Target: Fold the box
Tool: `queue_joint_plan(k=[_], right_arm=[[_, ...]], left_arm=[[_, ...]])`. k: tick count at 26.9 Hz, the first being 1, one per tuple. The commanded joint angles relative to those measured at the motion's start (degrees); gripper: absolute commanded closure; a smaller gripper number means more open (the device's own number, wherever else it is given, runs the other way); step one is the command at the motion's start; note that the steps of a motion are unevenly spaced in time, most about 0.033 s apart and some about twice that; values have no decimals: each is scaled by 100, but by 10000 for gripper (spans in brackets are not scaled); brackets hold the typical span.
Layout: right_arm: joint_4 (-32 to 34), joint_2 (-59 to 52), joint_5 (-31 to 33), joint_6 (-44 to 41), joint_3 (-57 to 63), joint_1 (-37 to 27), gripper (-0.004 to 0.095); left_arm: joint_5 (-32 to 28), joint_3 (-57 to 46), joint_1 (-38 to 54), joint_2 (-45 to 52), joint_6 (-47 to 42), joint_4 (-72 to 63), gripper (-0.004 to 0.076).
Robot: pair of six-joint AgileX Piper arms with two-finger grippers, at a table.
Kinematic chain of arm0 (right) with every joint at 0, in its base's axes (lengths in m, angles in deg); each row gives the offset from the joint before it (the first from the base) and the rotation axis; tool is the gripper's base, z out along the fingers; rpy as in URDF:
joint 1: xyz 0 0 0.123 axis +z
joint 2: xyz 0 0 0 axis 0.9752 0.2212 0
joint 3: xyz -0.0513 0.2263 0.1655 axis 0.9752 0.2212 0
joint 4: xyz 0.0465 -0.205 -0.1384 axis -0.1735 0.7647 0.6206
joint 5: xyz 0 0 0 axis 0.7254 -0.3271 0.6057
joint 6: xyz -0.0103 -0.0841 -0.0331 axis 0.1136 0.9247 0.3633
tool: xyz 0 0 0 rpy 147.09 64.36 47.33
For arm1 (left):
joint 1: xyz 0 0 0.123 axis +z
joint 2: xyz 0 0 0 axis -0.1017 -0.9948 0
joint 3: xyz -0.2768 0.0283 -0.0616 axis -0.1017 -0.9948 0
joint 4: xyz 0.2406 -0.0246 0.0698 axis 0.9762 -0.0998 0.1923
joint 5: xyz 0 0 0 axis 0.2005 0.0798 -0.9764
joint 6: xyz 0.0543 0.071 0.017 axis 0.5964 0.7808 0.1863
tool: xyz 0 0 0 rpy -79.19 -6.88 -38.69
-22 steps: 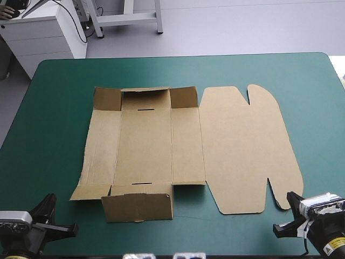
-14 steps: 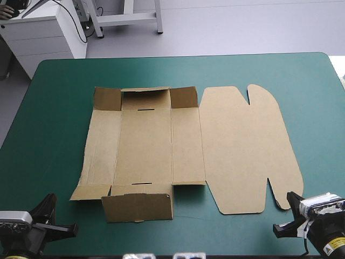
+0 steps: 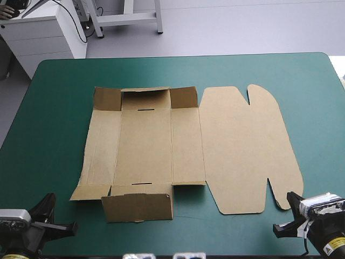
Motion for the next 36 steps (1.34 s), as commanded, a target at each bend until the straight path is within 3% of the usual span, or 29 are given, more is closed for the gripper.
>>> queue_joint_plan(k=[1,18,24,26,28,29,36], right_arm=[[21,91,-406,14,-133,-23,926],[21,91,-406,14,-133,-23,928],[21,91,-406,14,-133,-23,928],[21,91,-406,14,-133,-23,928],[21,91,-406,14,-133,-23,928],[31,91,-406,5,-133,-23,928],[31,91,-406,5,-133,-23,928]], left_arm=[[-433,505,-54,-687,-73,-57,732],[126,2669,-54,-5094,45,-63,731],[315,2822,403,-6042,1306,-1601,731],[432,2822,935,-6441,1869,-2448,731],[810,2969,1571,-6955,2251,-3160,731],[1276,3213,1857,-7436,2391,-3495,731],[2903,4214,1985,-8798,2179,-3814,732]])
